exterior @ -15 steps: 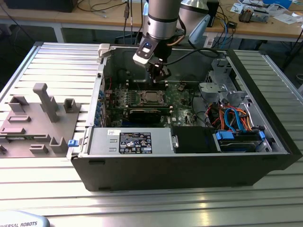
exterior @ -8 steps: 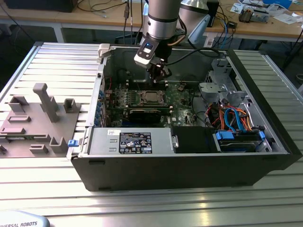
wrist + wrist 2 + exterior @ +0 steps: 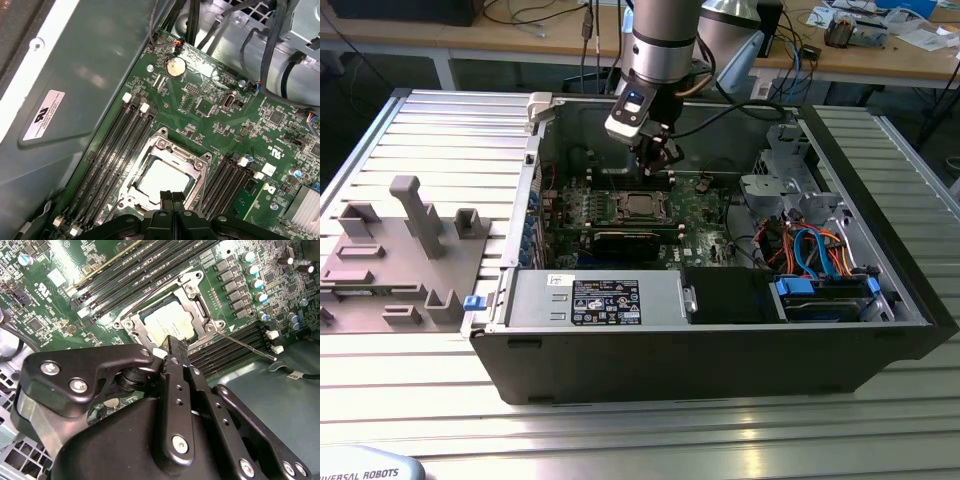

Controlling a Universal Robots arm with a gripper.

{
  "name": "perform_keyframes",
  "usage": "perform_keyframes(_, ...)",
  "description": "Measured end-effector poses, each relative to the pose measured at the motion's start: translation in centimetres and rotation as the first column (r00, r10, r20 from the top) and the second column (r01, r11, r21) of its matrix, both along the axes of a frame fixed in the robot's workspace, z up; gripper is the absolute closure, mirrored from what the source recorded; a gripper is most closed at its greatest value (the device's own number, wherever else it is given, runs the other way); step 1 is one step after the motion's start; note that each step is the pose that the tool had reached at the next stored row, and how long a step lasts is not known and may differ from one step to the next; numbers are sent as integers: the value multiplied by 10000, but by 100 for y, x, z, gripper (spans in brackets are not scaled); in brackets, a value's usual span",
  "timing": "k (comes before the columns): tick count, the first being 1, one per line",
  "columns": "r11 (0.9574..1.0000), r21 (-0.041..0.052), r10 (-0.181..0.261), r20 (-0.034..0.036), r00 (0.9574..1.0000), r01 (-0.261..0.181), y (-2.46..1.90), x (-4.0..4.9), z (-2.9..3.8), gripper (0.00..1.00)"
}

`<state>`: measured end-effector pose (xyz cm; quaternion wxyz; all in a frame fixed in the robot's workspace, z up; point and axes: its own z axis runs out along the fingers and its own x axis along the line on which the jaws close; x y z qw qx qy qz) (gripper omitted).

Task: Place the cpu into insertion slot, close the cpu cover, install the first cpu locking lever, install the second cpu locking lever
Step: 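Install the first cpu locking lever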

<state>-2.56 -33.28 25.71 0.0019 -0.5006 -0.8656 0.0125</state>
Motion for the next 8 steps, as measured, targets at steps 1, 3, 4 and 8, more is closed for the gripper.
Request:
perform_keyframes(1, 10000, 0, 55, 1, 10000, -55, 0, 0, 0, 89)
perform_keyframes(3, 9999, 0, 115, 0, 9999, -115, 0, 0, 0, 89)
perform_keyframes(4, 9999, 0, 144, 0, 9999, -144, 0, 0, 0, 89)
perform_keyframes(8, 9996, 0, 282, 0, 9996, -282, 0, 0, 0, 89)
